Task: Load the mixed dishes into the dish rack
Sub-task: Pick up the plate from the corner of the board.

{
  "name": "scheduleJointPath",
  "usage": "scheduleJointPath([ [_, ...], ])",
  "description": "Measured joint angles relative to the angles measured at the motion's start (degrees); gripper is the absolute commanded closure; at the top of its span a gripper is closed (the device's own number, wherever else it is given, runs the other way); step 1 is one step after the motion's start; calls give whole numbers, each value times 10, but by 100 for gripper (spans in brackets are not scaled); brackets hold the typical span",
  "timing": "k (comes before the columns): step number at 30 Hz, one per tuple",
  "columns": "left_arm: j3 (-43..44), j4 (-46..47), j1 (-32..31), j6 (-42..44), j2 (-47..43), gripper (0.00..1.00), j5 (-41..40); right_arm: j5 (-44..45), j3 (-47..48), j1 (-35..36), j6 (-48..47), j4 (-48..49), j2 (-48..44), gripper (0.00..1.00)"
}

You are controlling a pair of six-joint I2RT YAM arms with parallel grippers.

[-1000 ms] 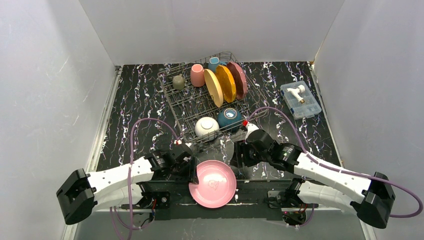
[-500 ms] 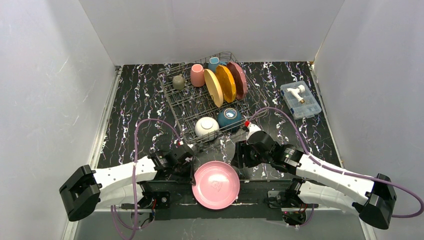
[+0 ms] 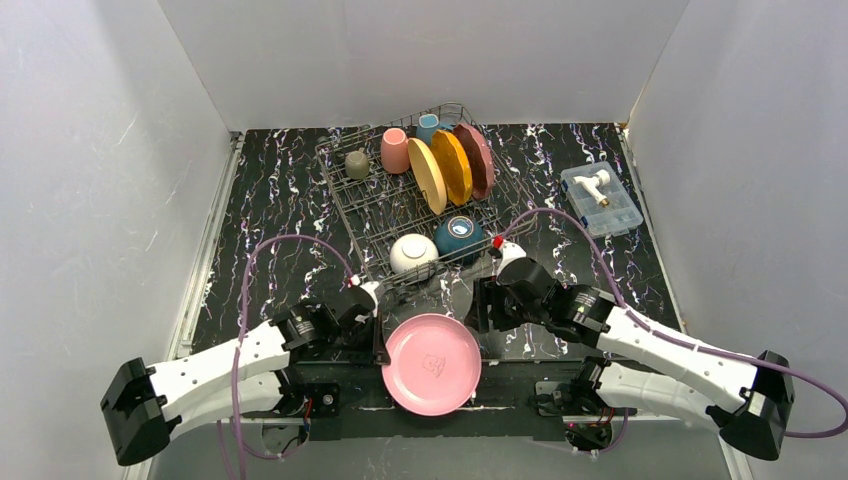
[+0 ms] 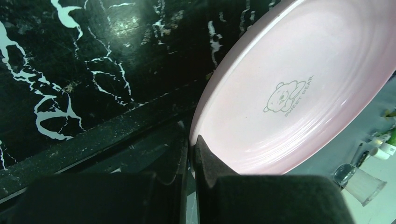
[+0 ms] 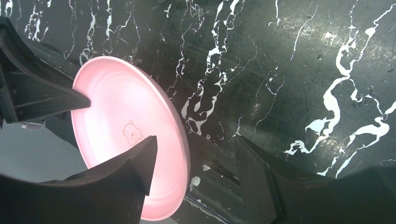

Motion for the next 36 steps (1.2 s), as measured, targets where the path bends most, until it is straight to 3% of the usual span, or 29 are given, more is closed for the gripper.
scheduleJointPath([
  [14,49,-56,0,9,-81,100,-19,-17,12,0,-8,-10,-48,21],
  [36,109,-83,0,15,-153,100,-33,-156,-17,2,11,64,-87,23],
])
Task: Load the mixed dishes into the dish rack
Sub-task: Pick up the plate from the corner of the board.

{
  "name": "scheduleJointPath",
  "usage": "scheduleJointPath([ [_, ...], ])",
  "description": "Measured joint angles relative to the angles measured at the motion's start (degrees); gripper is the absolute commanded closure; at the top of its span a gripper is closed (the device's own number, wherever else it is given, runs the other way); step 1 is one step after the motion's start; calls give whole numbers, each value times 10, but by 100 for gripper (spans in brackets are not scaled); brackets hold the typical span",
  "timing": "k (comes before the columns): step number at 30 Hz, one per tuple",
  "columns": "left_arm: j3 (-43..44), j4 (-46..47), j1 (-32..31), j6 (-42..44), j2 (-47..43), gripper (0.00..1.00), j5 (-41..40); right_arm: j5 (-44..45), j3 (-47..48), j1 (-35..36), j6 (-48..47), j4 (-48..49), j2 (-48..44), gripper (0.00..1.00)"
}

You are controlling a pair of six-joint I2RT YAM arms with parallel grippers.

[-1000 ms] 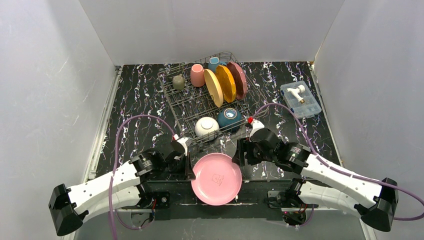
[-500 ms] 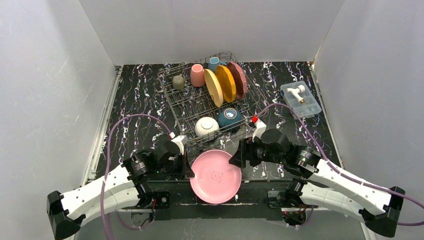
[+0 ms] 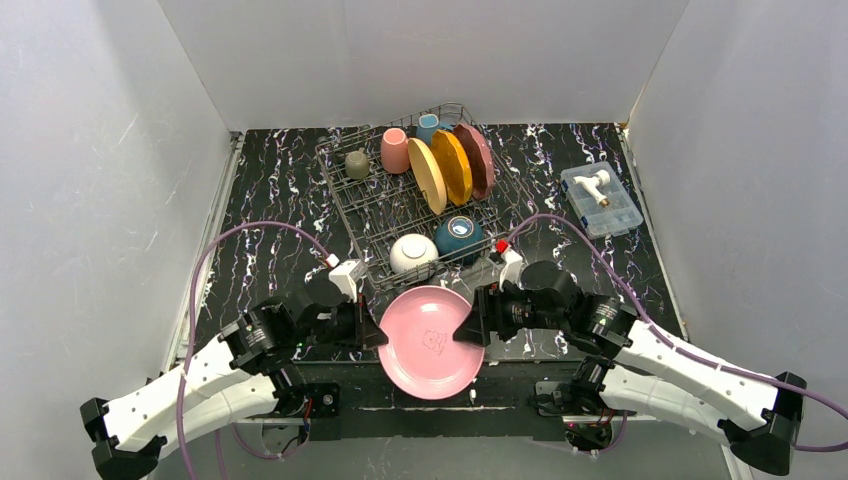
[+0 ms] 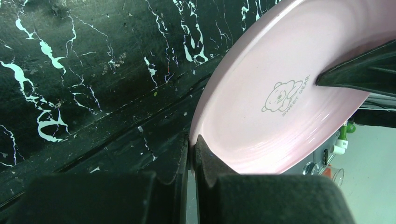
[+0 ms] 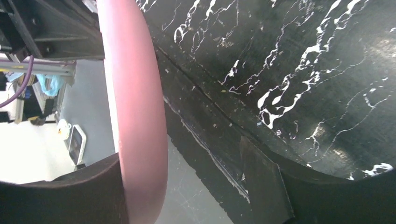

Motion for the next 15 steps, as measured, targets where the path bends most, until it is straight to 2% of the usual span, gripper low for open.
scheduleJointPath([
  [12,3,-9,0,4,-10,100,-9,-65,-41,0,24,78,-29,37],
  [15,3,-8,0,4,-10,100,-9,-72,-42,0,29,89,-31,45],
])
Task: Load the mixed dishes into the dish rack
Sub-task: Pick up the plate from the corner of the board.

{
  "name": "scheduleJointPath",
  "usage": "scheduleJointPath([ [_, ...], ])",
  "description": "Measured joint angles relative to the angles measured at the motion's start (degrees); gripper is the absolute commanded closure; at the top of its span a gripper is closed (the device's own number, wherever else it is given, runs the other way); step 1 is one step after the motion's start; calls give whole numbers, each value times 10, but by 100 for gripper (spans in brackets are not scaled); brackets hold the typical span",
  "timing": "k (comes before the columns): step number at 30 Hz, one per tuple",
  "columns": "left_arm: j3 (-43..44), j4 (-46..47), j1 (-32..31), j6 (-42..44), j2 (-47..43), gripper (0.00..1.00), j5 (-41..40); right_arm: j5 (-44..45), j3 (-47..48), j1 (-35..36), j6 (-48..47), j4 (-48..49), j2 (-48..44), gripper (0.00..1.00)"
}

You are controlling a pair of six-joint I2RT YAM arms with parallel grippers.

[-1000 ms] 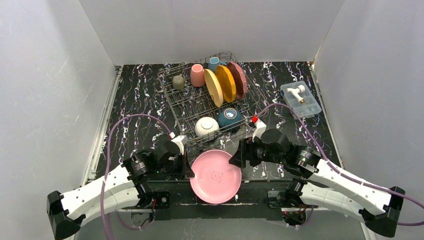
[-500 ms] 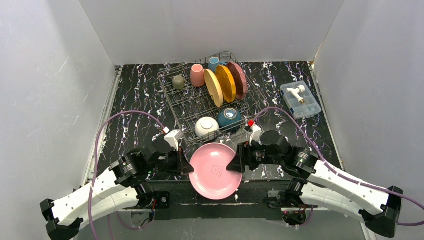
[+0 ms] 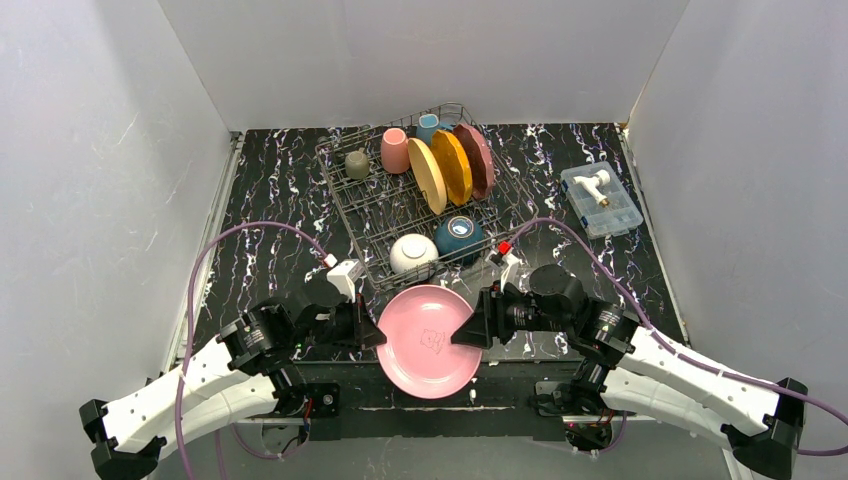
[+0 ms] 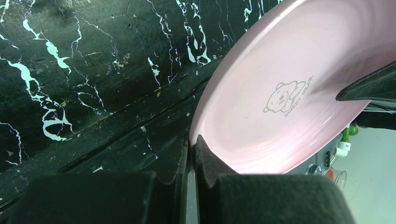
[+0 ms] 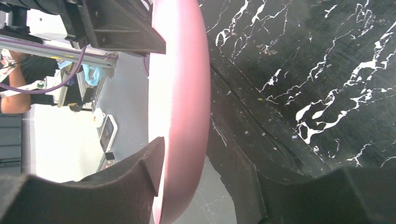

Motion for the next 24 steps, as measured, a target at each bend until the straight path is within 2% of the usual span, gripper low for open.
scheduleJointPath([
  [4,0,0,0,0,1,100,0,-7,0,0,6,10,0,53],
  [8,0,1,0,0,5,100,0,-7,0,0,10,17,0,73],
  [14,5,0,0,6,8,100,4,16,-10,-4,12,-2,9,97],
  [18,5,0,0,9,15,100,4,19,-10,-3,12,-2,11,99],
  [24,7,0,0,9,17,73,2,30,-4,-3,9,-14,14,99],
])
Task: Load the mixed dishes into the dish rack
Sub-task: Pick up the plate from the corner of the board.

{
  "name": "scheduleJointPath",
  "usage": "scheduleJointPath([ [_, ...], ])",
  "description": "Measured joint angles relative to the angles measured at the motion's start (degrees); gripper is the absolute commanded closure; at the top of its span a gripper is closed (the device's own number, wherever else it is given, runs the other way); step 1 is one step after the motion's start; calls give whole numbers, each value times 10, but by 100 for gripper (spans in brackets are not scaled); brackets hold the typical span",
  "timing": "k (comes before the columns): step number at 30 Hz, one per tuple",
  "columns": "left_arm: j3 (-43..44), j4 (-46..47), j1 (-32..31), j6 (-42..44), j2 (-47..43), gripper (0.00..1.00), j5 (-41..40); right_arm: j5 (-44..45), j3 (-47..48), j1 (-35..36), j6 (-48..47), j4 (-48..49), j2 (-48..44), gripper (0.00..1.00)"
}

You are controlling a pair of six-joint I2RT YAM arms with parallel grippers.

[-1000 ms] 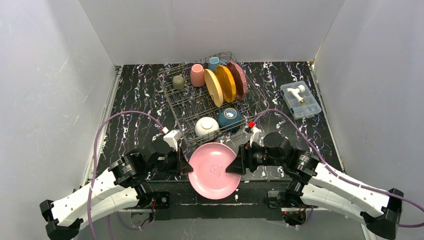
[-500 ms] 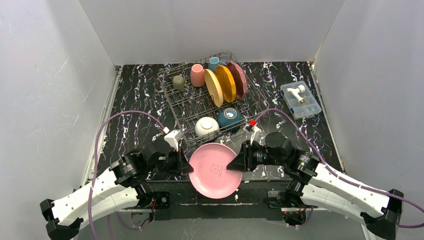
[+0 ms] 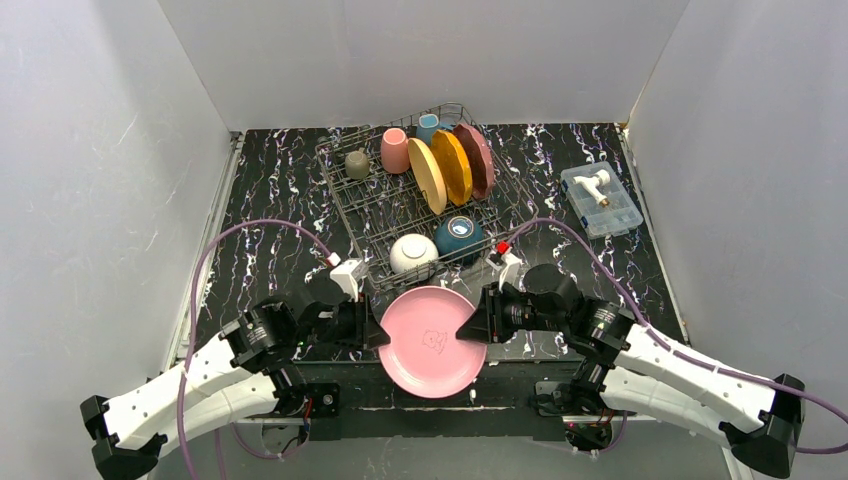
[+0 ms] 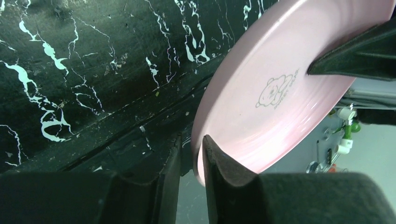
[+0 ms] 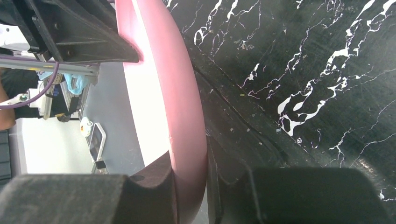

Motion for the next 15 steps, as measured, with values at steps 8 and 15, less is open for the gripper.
scheduleJointPath([
  [8,30,-24,0,11,0,44,-22,35,78,3,-36,-51,39,99],
  [15,74,-64,0,51,-11,16,-57,96,171,3,-81,-124,102,99],
])
